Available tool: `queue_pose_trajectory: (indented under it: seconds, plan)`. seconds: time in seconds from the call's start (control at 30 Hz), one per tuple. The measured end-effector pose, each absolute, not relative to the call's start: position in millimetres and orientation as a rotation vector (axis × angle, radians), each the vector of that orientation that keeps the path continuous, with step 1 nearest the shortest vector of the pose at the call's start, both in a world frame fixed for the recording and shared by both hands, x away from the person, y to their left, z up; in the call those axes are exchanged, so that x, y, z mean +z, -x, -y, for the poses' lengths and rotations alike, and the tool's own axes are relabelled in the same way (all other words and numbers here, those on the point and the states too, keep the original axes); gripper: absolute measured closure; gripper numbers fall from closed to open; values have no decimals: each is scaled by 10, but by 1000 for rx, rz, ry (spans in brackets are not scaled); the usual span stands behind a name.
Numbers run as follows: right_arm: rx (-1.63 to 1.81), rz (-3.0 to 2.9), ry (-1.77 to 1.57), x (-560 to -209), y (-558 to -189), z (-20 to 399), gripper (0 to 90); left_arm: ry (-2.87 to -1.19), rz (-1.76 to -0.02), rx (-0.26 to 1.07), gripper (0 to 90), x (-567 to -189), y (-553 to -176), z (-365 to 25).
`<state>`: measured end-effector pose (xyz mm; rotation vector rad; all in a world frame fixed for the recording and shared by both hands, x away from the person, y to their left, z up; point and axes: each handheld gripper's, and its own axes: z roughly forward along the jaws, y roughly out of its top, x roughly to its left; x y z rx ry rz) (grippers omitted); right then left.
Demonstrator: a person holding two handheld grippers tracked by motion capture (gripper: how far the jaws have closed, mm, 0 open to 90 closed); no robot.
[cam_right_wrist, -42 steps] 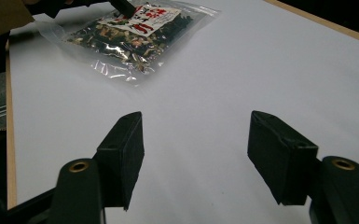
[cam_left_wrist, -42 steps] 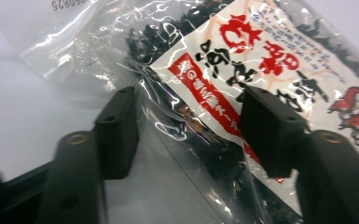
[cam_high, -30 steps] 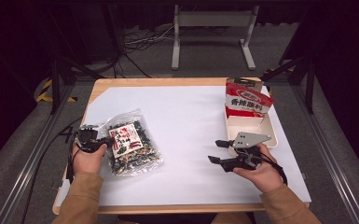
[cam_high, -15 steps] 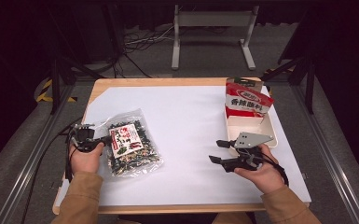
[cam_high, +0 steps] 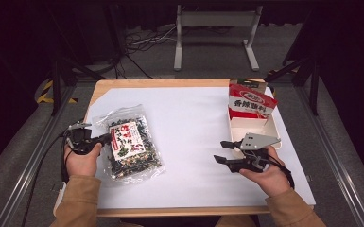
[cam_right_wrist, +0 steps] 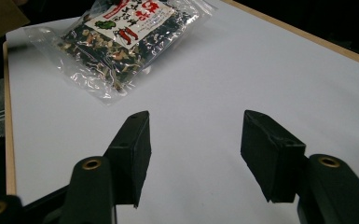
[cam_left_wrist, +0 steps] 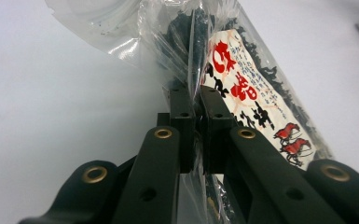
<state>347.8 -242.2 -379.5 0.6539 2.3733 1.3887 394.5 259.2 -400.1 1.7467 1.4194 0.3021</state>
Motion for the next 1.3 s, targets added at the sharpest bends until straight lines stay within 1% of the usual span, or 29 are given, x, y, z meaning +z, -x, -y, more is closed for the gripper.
queue_pose_trajectory:
  seconds: [0.33, 0.43, 0.5, 0.67, 0.87, 0.93, 1.3]
  plan:
    - [1413, -2390, -658, -3742, -3458, 2367, 437, -1722, -1292, 339, 855, -3727, -3770, -2491]
    - [1435, -2383, -671, -3718, -3457, 2352, 434, -1720, -1224, 347, 855, -3619, -3696, -2403]
    - [1455, -2378, -679, -3695, -3457, 2336, 429, -1721, -1211, 347, 854, -3599, -3684, -2383]
    - [1501, -2366, -692, -3619, -3458, 2267, 410, -1723, -1088, 362, 853, -3464, -3581, -2186]
    - [1519, -2363, -673, -3547, -3455, 2164, 405, -1732, -1010, 362, 850, -3402, -3520, -2040]
    - [1524, -2361, -670, -3540, -3456, 2152, 405, -1741, -988, 334, 850, -3395, -3514, -1994]
    - [1518, -2355, -652, -3448, -3490, 2034, 371, -1759, -917, 317, 847, -3364, -3459, -1795]
